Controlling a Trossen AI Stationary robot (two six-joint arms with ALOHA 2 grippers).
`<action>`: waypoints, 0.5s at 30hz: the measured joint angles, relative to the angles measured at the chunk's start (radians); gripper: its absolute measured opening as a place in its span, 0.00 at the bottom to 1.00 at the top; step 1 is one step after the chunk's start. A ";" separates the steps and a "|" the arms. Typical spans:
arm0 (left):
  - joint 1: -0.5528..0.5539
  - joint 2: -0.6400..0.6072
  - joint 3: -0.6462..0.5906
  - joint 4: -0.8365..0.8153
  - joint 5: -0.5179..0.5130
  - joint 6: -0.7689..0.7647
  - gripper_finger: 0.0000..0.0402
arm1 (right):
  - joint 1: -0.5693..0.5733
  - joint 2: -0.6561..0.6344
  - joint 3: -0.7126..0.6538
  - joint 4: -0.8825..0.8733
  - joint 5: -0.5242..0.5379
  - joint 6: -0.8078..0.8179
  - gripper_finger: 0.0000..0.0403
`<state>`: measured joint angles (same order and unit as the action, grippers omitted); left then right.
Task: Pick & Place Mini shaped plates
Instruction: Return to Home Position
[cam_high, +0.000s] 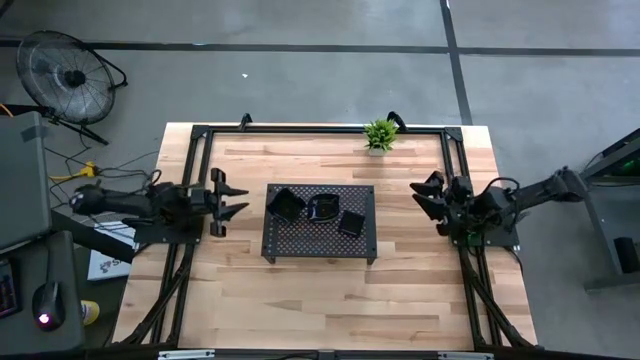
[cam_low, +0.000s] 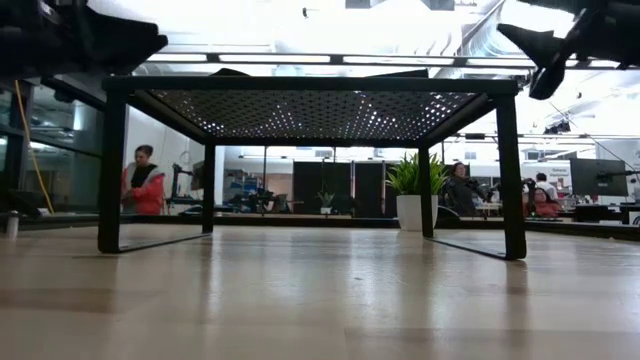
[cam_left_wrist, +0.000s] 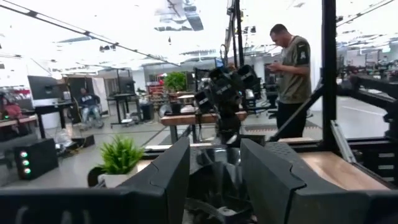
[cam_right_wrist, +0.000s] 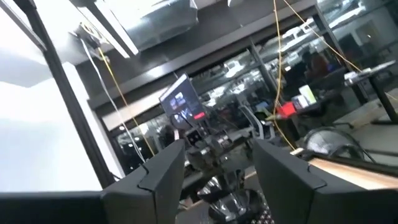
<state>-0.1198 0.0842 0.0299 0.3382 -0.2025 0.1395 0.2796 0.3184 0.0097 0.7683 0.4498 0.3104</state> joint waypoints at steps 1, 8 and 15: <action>0.033 -0.016 0.000 -0.014 0.026 -0.005 0.35 | 0.000 -0.058 0.000 -0.052 -0.001 -0.005 0.46; 0.195 -0.077 0.000 -0.139 0.161 -0.021 0.35 | 0.002 -0.313 0.001 -0.389 0.031 -0.024 0.46; 0.244 -0.078 0.000 -0.191 0.177 -0.010 0.35 | 0.002 -0.303 0.000 -0.448 0.071 -0.004 0.46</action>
<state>0.1246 0.0063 0.0303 0.1468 -0.0252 0.1295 0.2817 0.0153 0.0097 0.3205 0.5206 0.3066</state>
